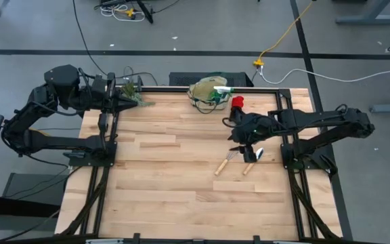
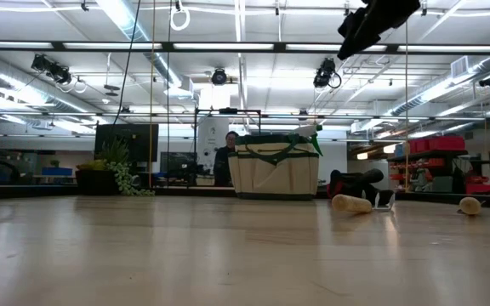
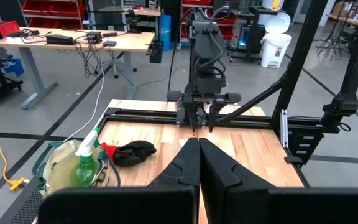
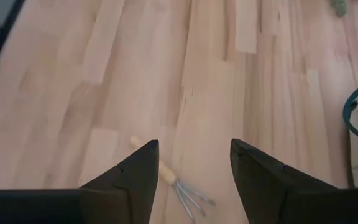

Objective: Pick & Place Garden tools in Gardening bag
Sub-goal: Put the brown hand rake into the white gardening bag

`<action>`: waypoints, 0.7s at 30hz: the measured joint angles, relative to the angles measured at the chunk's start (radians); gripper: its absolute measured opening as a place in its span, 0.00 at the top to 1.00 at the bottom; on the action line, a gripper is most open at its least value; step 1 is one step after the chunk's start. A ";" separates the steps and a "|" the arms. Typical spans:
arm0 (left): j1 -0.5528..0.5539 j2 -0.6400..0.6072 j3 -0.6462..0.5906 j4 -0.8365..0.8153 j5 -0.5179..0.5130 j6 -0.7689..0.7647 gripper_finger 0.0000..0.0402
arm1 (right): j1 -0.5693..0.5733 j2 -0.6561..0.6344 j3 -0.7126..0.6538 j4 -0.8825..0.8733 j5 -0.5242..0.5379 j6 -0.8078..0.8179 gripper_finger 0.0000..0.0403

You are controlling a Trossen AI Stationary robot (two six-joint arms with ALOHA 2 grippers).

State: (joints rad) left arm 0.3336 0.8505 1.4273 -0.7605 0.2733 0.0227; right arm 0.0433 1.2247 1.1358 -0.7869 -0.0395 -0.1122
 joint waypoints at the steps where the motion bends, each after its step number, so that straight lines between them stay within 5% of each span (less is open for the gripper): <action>1: 0.000 0.000 0.000 0.000 0.000 0.000 0.99 | 0.000 0.000 0.000 -0.008 0.000 -0.011 0.51; 21: 0.000 0.000 0.000 -0.001 -0.009 -0.002 0.99 | 0.000 0.074 0.000 0.000 -0.003 -0.046 0.46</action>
State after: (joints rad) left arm 0.3336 0.8505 1.4273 -0.7616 0.2640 0.0207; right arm 0.0432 1.2985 1.1355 -0.7871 -0.0429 -0.1582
